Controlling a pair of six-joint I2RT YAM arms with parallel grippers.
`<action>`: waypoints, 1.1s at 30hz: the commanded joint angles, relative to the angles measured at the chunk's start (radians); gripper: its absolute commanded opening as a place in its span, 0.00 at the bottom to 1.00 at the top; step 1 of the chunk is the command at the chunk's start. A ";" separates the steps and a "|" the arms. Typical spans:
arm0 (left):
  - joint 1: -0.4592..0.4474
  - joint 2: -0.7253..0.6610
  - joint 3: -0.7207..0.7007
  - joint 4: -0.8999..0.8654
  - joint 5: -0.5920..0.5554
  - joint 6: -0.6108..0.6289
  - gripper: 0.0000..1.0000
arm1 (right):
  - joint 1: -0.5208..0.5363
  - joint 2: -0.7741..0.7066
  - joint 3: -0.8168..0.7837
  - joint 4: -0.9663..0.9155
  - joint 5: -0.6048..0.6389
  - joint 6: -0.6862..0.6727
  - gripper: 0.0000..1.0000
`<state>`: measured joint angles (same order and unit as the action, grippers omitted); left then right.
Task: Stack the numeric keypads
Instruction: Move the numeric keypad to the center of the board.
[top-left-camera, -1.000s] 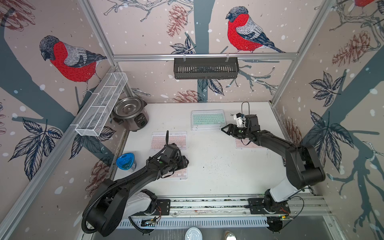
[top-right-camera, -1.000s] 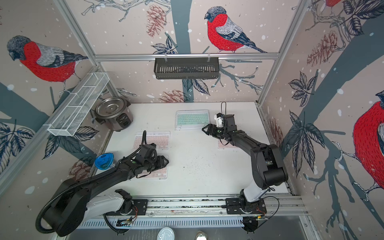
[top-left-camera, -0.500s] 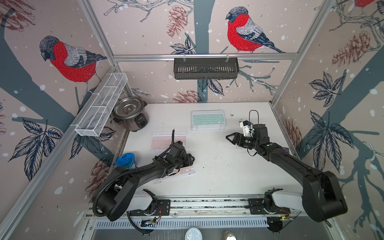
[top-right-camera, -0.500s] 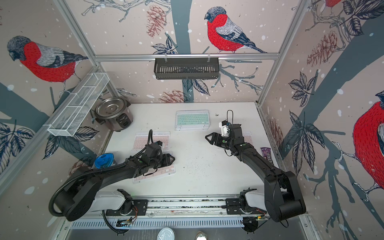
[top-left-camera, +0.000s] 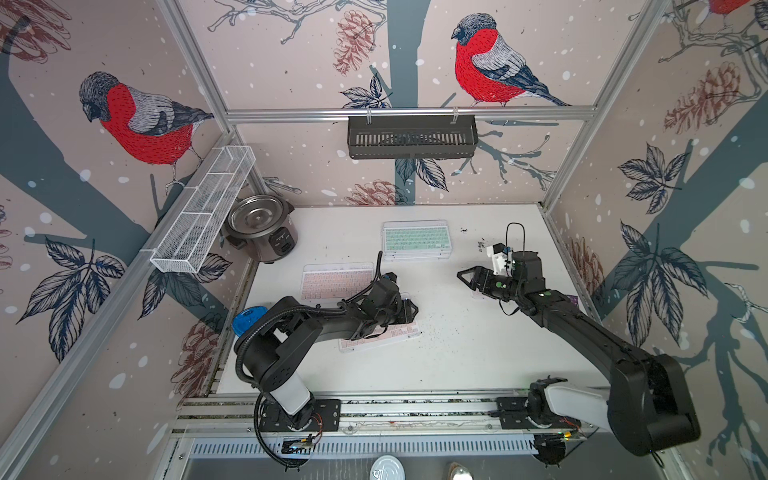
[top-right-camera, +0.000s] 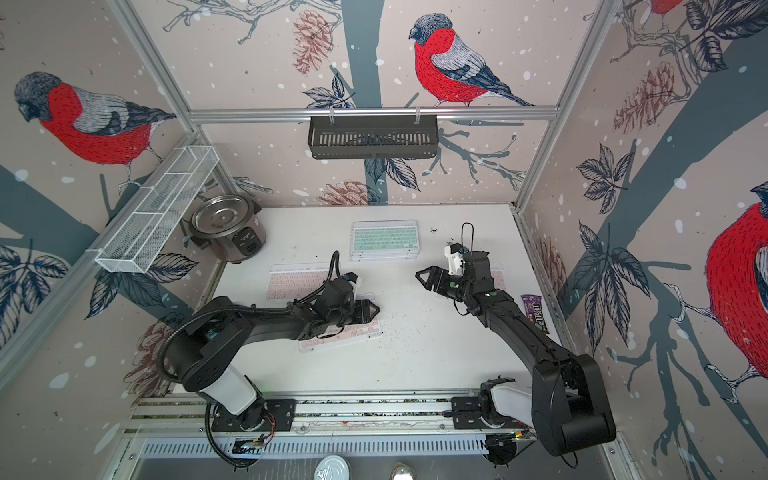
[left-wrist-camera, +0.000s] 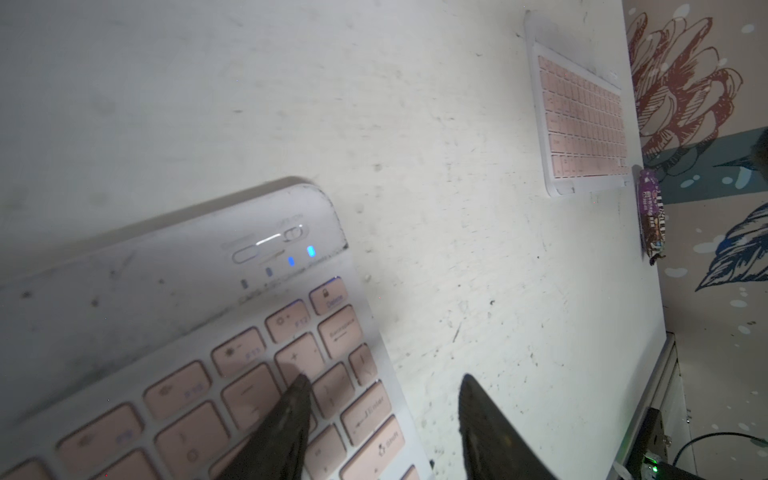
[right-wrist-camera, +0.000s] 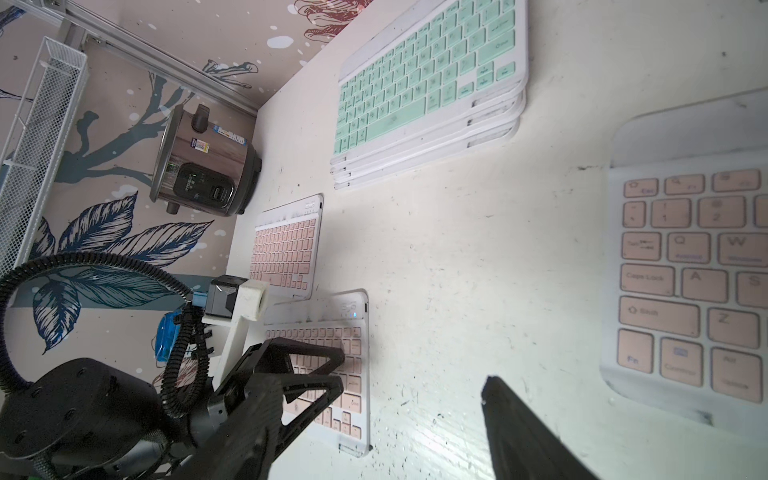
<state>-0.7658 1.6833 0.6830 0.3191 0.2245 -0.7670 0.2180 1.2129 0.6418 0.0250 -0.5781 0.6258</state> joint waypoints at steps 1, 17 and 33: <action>-0.040 0.082 0.048 -0.104 0.068 -0.044 0.58 | -0.014 -0.017 -0.008 -0.002 0.003 0.011 0.77; -0.042 -0.068 0.185 -0.134 0.042 -0.051 0.57 | -0.017 -0.018 -0.024 -0.087 0.171 -0.049 0.78; 0.244 -0.425 -0.149 -0.415 -0.036 0.053 0.59 | 0.291 0.201 -0.030 -0.066 0.346 -0.043 0.78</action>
<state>-0.5381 1.2663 0.5419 -0.0448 0.1898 -0.7509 0.4927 1.4014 0.6167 -0.0666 -0.2581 0.5762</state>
